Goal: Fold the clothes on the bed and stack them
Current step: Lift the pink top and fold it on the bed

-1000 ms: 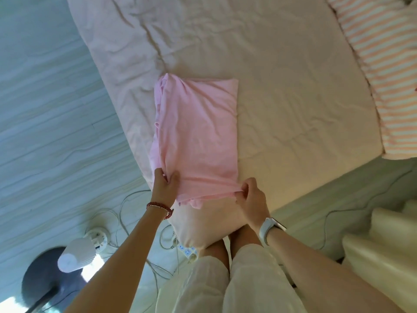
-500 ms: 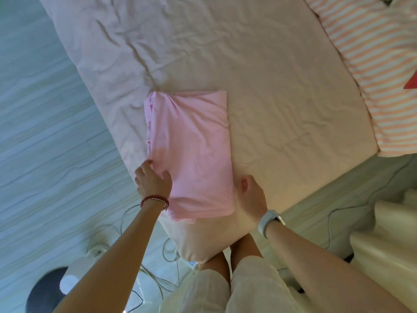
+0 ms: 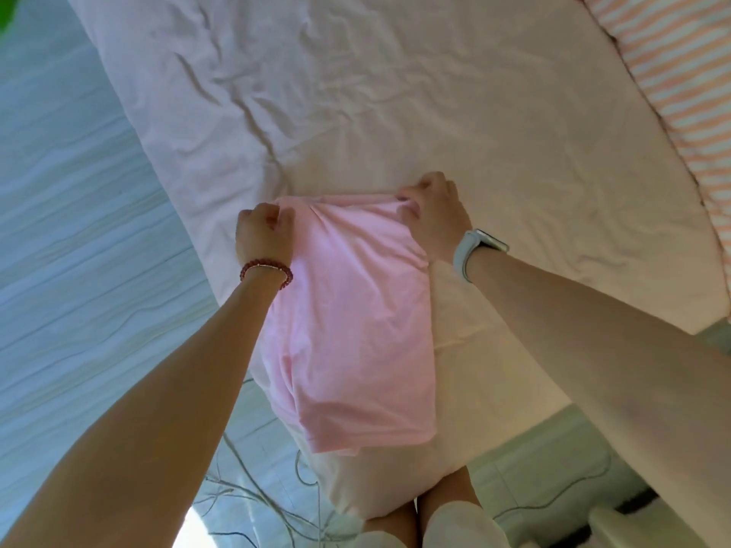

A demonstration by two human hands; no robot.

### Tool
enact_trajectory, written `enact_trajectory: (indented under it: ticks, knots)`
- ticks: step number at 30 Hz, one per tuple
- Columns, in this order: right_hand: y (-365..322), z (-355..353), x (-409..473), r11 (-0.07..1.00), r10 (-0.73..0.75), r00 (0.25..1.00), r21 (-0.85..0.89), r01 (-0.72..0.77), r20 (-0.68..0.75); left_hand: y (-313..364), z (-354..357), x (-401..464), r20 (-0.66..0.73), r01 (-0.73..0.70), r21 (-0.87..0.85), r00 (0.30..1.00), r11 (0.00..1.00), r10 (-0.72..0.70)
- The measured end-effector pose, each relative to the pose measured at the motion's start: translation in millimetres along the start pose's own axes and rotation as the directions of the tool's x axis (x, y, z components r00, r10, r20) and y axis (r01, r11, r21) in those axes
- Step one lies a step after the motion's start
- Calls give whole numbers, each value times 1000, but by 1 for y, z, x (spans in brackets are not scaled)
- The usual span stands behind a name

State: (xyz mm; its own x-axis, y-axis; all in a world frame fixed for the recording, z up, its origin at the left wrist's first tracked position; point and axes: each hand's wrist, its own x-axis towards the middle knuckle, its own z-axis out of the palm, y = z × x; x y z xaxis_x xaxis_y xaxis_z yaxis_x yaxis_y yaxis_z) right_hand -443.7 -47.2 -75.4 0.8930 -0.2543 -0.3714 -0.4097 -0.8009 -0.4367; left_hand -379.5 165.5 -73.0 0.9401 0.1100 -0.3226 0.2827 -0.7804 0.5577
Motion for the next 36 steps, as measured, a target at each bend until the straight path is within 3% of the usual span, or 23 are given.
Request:
enact_trajectory:
  ticks: [4,9,11,13,14,16,19,22,26,29,31,33,36]
  knots:
    - [12,-9,14,996,48,992,-81,-38,117,-13,-5,9,17,72,-242,997,968,-70]
    - [14,-4,14,966,205,979,-157,-205,-19,-30,-4,15,24,36,-174,999,984,-33]
    - [8,2,12,961,273,959,-20,-275,-71,-24,-1,19,-4,56,-229,998,972,-58]
    - [5,4,10,900,383,916,270,-342,-116,-16,0,21,-14,53,-277,998,959,-59]
    - [3,4,7,839,439,889,413,-354,-130,-14,0,22,-19,16,-236,1000,972,-21]
    - [0,6,-9,757,504,851,549,-354,-146,-11,3,20,12,-143,35,990,989,143]
    - [-4,26,-58,736,534,843,527,-424,-68,2,14,14,242,-462,352,885,814,398]
    - [-4,52,-123,721,494,861,497,-482,119,26,33,16,495,-630,393,759,670,423]
    - [9,70,-172,708,336,863,503,-496,378,54,41,29,628,-657,419,708,627,322]
    - [25,57,-167,705,314,890,547,-452,330,63,29,30,680,-642,282,658,713,324]
    - [36,33,-151,754,317,921,528,-390,228,59,10,29,598,-543,132,711,829,371]
    - [51,-1,-127,799,301,945,506,-325,131,48,-12,26,522,-375,-7,790,927,323]
    - [74,-51,-80,918,265,963,293,-267,44,27,-25,24,493,-243,15,846,970,205]
